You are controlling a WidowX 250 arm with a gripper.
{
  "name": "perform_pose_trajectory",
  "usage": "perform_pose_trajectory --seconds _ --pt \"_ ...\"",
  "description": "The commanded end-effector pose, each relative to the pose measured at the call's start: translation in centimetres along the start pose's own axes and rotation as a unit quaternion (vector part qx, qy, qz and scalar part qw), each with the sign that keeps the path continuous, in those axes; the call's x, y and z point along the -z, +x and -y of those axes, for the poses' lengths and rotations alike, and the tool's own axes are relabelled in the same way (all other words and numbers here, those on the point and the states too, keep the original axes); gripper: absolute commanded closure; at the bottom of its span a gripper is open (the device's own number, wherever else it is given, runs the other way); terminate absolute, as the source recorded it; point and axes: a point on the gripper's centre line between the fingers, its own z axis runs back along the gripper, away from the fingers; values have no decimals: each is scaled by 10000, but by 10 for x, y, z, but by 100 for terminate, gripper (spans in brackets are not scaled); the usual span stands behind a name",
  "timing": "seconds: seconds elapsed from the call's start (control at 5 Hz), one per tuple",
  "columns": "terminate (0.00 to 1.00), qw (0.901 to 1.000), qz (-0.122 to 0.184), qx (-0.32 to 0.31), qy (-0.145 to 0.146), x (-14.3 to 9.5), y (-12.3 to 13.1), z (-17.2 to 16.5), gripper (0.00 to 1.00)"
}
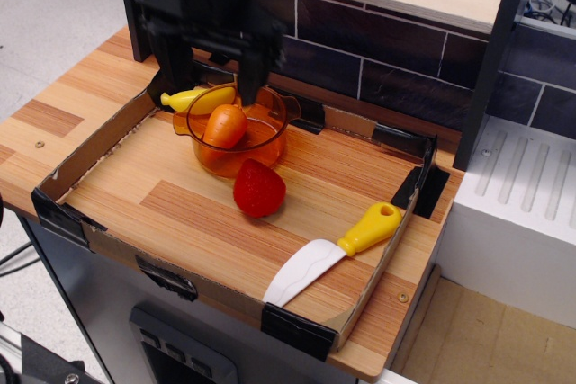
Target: Take carrot out of pot
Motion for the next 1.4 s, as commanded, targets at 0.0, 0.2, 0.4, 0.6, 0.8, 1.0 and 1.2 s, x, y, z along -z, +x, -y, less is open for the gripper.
perform_pose_trajectory --seconds 0.0,0.2,0.4,0.6,0.8,1.0,1.2 --pt "0 10000 75 3 -22 5 20 -34 0" --pt "0 9999 -26 -143 77 22 27 -28 0" --pt "0 9993 -194 -333 33 32 37 -28 0" --pt "0 9994 -203 -292 44 40 38 -21 0" --pt "0 9994 -208 -253 88 45 33 -14 0" --pt "0 9993 -294 -235 73 53 28 -10 0" --pt "0 9992 -326 -234 43 61 27 -7 0"
